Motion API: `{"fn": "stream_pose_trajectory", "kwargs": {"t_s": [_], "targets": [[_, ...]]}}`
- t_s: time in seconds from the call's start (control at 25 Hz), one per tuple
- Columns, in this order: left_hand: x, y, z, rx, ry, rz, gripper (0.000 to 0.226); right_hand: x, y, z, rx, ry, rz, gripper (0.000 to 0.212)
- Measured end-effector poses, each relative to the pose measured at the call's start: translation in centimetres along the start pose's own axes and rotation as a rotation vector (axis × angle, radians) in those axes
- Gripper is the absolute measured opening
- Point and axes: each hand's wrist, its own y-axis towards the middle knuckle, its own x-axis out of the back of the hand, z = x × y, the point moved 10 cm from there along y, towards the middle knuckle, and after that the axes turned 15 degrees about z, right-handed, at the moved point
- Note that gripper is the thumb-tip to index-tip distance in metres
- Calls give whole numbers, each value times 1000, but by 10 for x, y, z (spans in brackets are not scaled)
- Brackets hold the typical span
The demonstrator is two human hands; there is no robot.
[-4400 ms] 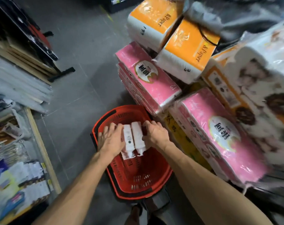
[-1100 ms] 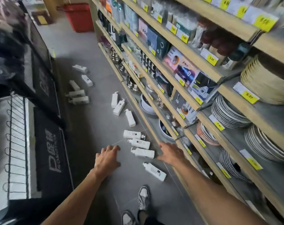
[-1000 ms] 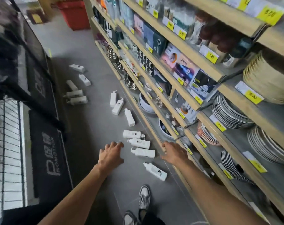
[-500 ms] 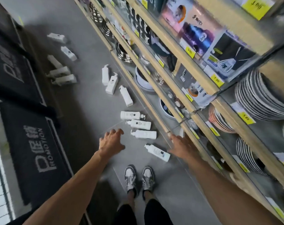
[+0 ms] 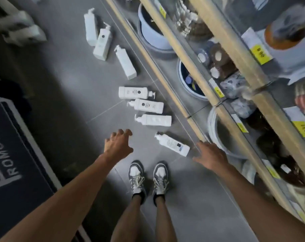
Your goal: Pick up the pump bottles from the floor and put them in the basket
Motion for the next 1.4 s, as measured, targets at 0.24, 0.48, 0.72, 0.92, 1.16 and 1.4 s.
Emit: {"fn": "stream_pose_trajectory", "kwargs": {"t_s": [0.24,0.48,0.72,0.92,1.16,1.4], "targets": [[-76,133,-15,-54,67,56,67,-85,125,-17,-19,61,58,55],[-97,243,-28,-91,177,-12,67,-124,223,-30,9,31,9,57],[-112,331,-53,-191,314,-278,77,-160,310,-37,30,50,-53,79],[-124,389,-79,-265,384,-308,84,-197,353,-22,68,83,-95,96],[-127,425,-92,-261,407,-342,85,-205,370,-13,74,68,-278,103],[-131,436,-92,-269,429,-308,79,-205,374,-8,53,24,-257,89]]}}
